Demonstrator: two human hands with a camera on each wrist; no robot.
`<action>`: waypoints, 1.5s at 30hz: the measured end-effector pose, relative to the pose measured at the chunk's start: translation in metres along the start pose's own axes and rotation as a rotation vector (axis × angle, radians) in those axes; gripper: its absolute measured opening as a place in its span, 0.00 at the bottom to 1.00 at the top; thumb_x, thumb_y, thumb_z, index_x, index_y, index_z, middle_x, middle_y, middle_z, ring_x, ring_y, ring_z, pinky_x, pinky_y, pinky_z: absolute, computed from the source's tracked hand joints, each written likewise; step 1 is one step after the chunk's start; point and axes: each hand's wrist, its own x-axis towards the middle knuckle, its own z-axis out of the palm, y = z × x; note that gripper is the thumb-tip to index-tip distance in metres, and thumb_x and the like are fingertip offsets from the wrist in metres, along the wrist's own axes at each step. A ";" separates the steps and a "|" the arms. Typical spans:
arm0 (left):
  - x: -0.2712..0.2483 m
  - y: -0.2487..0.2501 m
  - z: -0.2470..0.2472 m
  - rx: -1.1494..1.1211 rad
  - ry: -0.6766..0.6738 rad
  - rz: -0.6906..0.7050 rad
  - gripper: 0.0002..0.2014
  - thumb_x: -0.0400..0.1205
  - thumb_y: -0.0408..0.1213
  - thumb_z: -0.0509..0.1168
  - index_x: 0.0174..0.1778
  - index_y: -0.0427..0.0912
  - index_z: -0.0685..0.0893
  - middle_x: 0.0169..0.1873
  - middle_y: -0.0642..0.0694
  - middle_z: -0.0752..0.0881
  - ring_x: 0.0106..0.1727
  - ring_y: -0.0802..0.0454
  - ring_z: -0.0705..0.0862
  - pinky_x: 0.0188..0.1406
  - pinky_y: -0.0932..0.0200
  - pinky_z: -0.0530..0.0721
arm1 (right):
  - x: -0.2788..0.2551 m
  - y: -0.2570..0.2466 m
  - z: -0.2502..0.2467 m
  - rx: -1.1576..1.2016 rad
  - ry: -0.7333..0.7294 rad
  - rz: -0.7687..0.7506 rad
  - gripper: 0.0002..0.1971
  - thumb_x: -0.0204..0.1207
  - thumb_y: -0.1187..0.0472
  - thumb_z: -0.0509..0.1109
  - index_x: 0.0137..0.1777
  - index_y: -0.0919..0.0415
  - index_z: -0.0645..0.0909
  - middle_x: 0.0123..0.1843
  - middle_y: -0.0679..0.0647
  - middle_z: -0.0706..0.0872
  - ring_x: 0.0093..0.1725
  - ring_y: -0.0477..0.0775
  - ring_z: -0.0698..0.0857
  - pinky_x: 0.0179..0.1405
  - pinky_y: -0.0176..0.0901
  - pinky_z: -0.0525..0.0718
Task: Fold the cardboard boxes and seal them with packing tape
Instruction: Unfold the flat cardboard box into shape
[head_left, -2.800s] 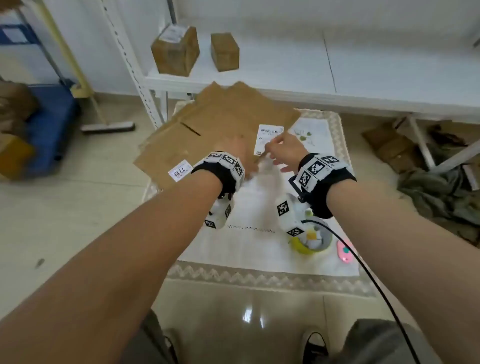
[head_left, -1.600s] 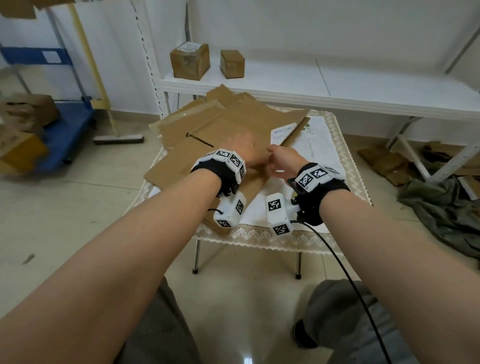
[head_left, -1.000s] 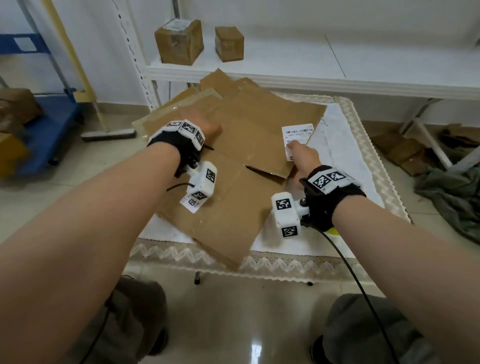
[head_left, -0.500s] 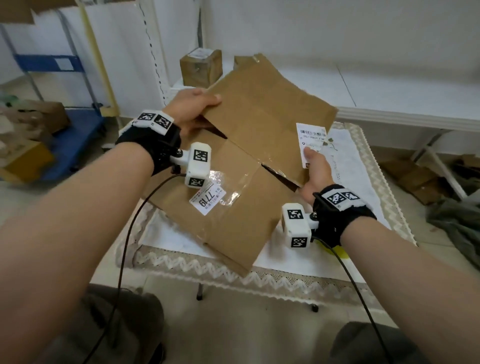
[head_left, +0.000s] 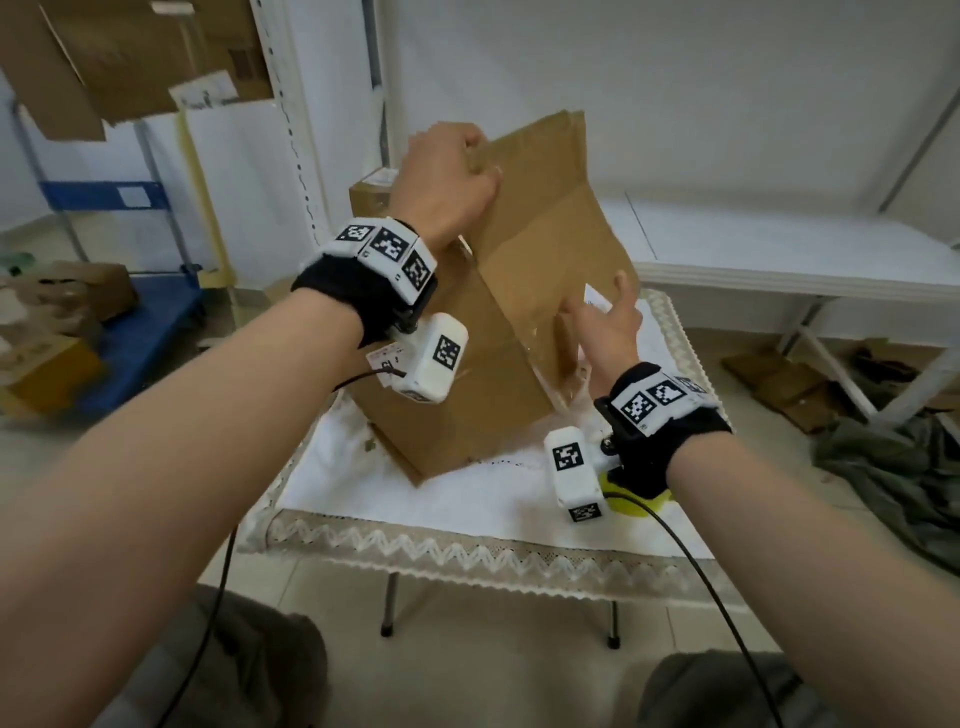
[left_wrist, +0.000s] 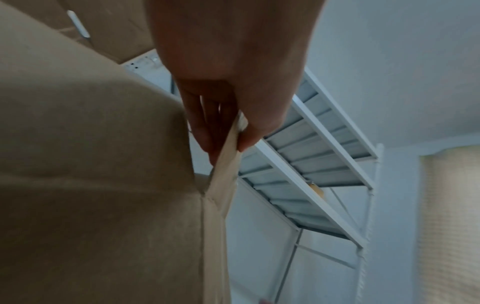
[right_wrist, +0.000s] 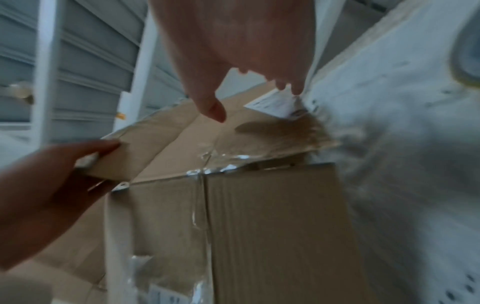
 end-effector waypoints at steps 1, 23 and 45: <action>0.000 0.007 0.002 0.029 -0.016 -0.010 0.09 0.79 0.39 0.68 0.53 0.45 0.89 0.51 0.45 0.89 0.54 0.47 0.86 0.51 0.55 0.82 | -0.004 -0.010 0.000 0.020 -0.041 -0.060 0.42 0.77 0.57 0.73 0.88 0.44 0.55 0.87 0.56 0.58 0.83 0.56 0.66 0.81 0.58 0.69; -0.029 -0.001 -0.023 0.216 -0.602 0.126 0.34 0.69 0.61 0.79 0.68 0.50 0.82 0.57 0.53 0.85 0.57 0.53 0.84 0.57 0.56 0.82 | -0.018 -0.025 0.001 -0.040 0.021 -0.080 0.42 0.77 0.60 0.57 0.88 0.41 0.42 0.89 0.55 0.60 0.84 0.62 0.65 0.83 0.64 0.66; -0.038 0.017 -0.050 0.182 -0.309 0.040 0.34 0.82 0.68 0.59 0.42 0.38 0.92 0.34 0.42 0.87 0.37 0.47 0.87 0.42 0.54 0.84 | -0.036 -0.046 -0.035 0.134 0.376 -0.141 0.09 0.82 0.61 0.59 0.43 0.49 0.76 0.43 0.48 0.81 0.46 0.53 0.80 0.60 0.57 0.79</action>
